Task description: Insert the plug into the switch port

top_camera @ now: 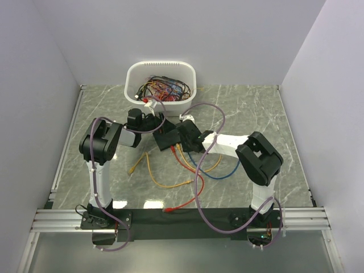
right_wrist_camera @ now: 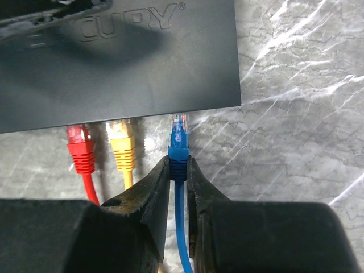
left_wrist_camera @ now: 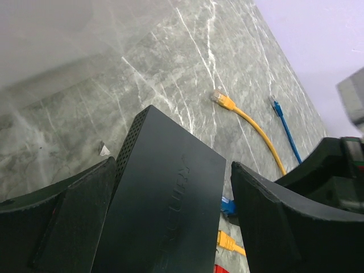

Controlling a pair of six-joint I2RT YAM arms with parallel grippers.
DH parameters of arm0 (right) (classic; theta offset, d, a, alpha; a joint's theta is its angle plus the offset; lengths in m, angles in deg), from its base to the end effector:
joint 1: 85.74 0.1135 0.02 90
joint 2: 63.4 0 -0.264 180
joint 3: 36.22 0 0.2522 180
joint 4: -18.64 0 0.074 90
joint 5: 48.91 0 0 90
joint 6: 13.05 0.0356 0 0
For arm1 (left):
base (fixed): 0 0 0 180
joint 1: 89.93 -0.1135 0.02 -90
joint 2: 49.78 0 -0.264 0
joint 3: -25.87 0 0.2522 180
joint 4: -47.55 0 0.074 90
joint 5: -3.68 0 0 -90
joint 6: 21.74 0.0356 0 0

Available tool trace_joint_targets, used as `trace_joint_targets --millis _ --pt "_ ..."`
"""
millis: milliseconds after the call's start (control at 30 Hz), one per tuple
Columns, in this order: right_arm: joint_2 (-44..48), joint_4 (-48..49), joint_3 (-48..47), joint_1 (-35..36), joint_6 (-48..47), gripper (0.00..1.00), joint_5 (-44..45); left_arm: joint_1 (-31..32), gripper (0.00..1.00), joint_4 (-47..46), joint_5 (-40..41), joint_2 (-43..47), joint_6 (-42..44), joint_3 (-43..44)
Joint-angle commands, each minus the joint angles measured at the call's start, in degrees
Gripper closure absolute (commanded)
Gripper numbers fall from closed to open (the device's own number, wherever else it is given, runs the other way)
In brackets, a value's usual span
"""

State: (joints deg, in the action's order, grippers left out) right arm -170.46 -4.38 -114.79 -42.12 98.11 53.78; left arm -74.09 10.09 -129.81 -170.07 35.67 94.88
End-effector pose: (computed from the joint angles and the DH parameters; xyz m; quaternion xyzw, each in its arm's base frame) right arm 0.2854 0.2612 0.1605 -0.1470 0.9275 0.0874 0.3325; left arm 0.3857 -0.1349 0.1208 0.1196 0.7565 -0.5009 0.4030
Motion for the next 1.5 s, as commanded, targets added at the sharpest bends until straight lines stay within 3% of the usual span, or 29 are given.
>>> trace_joint_targets --millis 0,667,1467 --pt "-1.13 3.28 -1.98 -0.46 -0.07 1.00 0.85 0.42 0.12 4.11 -3.10 -2.67 -1.77 0.65" --pt "-0.07 4.33 -4.35 -0.55 -0.16 1.00 -1.88 1.74 0.12 5.69 -3.27 -3.90 -0.45 1.27" --pt "-3.06 4.68 -6.99 -0.64 -2.89 1.00 2.52 2.01 0.13 8.24 -5.91 -4.86 2.01 2.41"
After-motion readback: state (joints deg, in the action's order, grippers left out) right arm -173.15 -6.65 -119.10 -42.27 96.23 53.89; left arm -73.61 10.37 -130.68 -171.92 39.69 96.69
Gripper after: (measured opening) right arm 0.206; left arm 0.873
